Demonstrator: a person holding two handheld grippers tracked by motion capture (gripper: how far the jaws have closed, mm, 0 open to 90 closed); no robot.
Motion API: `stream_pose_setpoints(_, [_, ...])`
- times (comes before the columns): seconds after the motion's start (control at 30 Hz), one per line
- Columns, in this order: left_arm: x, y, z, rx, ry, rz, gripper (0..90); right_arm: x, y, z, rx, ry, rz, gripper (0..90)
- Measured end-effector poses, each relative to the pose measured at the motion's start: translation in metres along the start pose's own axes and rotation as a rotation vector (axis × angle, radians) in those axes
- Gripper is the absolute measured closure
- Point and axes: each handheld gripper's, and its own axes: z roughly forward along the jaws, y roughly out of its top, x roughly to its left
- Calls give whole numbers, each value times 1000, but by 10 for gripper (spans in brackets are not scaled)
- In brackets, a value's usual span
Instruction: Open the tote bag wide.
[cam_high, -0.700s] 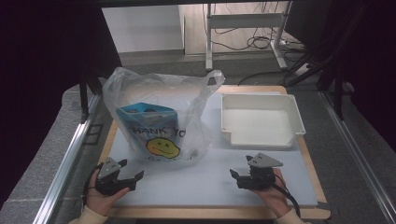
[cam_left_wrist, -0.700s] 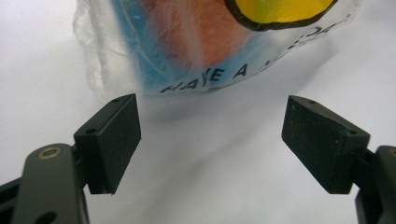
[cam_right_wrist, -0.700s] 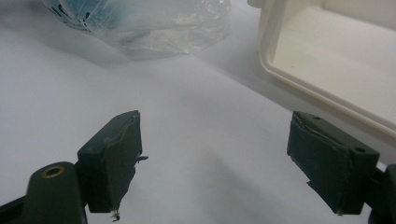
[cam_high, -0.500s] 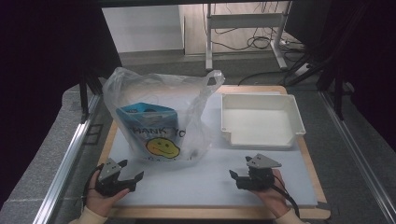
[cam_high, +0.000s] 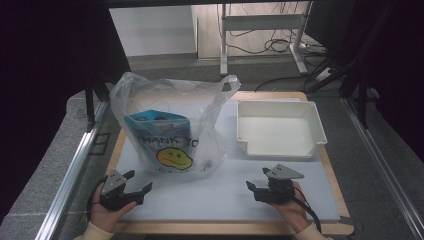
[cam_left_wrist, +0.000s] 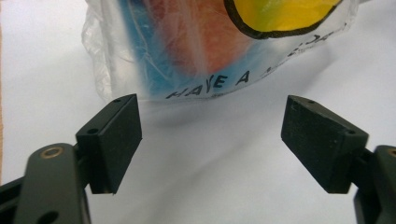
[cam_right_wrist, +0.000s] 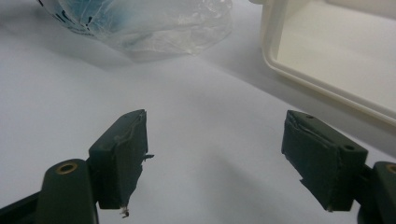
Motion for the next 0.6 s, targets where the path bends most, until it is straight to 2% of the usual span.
stream_pose_setpoints(0.1, [1, 1, -1, 5, -15, -29, 211, 1, 0, 0, 2, 2, -2, 233])
stream_pose_setpoints(0.3, [0, 3, -5, 9, -22, -12, 243, 2, -1, 1, 11, -4, -13, 236])
stream_pose_setpoints(0.6, [3, 6, -10, -2, -23, -22, 251, 1, -1, 1, 18, -9, -13, 236])
